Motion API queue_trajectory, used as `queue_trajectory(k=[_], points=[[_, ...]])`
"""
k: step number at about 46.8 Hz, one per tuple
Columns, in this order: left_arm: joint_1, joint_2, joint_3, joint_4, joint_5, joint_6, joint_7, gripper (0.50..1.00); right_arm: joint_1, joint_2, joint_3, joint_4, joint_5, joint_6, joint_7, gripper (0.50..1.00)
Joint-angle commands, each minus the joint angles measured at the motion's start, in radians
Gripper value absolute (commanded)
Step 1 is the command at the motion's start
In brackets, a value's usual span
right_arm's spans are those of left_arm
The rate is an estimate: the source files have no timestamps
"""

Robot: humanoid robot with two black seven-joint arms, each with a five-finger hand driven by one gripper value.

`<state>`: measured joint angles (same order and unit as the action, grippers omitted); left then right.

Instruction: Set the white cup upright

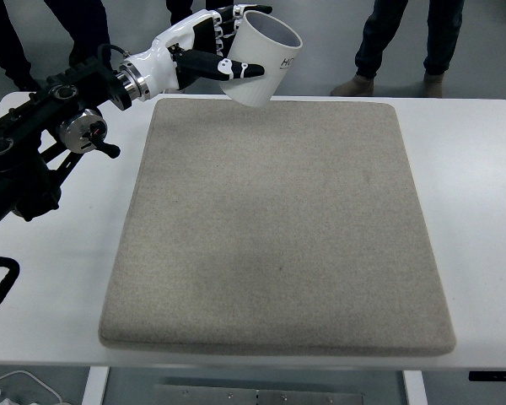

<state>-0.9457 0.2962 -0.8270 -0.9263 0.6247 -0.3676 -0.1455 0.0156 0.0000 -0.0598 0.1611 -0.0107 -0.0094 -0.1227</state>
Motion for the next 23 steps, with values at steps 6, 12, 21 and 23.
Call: queue_trajectory(k=[6, 12, 21, 23], points=[[0.034, -0.002, 0.011, 0.046, 0.0, -0.027, -0.164, 0.589, 0.0, 0.0, 0.0, 0.0, 0.0, 0.0, 0.0, 0.93], [0.056, -0.006, 0.012, 0.081, 0.0, -0.047, -0.262, 0.589, 0.0, 0.0, 0.0, 0.0, 0.0, 0.0, 0.0, 0.93], [0.061, -0.011, 0.017, 0.148, 0.003, -0.066, -0.413, 0.589, 0.0, 0.0, 0.0, 0.0, 0.0, 0.0, 0.0, 0.93], [0.062, -0.012, 0.017, 0.164, 0.006, -0.073, -0.439, 0.589, 0.0, 0.0, 0.0, 0.0, 0.0, 0.0, 0.0, 0.93]])
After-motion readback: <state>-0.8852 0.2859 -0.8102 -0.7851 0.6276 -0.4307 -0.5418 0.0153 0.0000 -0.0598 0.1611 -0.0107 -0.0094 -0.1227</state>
